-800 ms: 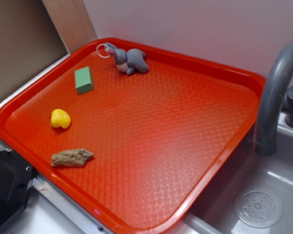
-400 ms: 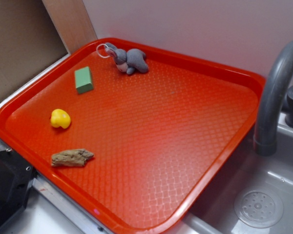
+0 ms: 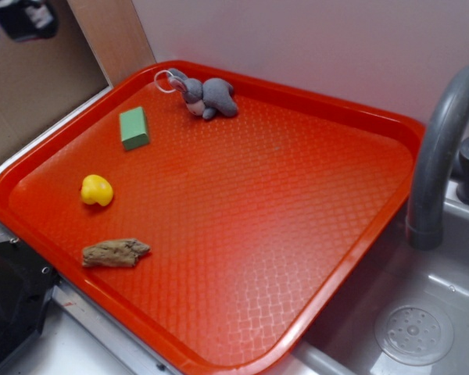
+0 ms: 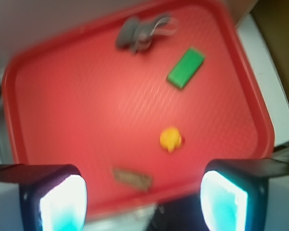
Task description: Grab the green block.
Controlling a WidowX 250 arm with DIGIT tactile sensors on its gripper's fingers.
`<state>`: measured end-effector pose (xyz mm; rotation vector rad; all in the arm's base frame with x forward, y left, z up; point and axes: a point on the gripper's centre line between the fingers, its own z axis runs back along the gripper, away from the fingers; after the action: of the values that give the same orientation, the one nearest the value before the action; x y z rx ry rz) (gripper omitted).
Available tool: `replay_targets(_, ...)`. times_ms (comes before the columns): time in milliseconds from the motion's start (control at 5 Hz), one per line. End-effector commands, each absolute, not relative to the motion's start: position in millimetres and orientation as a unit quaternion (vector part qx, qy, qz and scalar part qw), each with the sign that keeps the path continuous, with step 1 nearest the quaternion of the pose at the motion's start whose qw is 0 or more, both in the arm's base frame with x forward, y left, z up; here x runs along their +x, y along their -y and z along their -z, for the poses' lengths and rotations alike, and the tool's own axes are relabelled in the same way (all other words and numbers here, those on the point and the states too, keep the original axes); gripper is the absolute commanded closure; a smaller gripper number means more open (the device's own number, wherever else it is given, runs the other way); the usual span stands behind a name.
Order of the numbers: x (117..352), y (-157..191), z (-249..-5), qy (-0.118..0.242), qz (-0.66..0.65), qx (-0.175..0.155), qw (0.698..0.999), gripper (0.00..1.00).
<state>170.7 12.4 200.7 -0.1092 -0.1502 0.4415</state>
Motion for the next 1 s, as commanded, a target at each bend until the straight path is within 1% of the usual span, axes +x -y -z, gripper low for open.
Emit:
replay_targets(0,222,-66,-145,0.081,-0.341,-0.024,0.936,0.00)
replay_targets(200,242,-86,-118,0.095,-0.373,0.016,0.923,0.00)
replay_targets(400,250,-94,-100,0.099,-0.392,0.030,0.914,0.00)
replay_targets(600,255,-107,-82,0.094,-0.424,0.036,0.900,0.00)
replay_targets(800,259,-113,-58,0.078,-0.444,0.059,0.891,0.00)
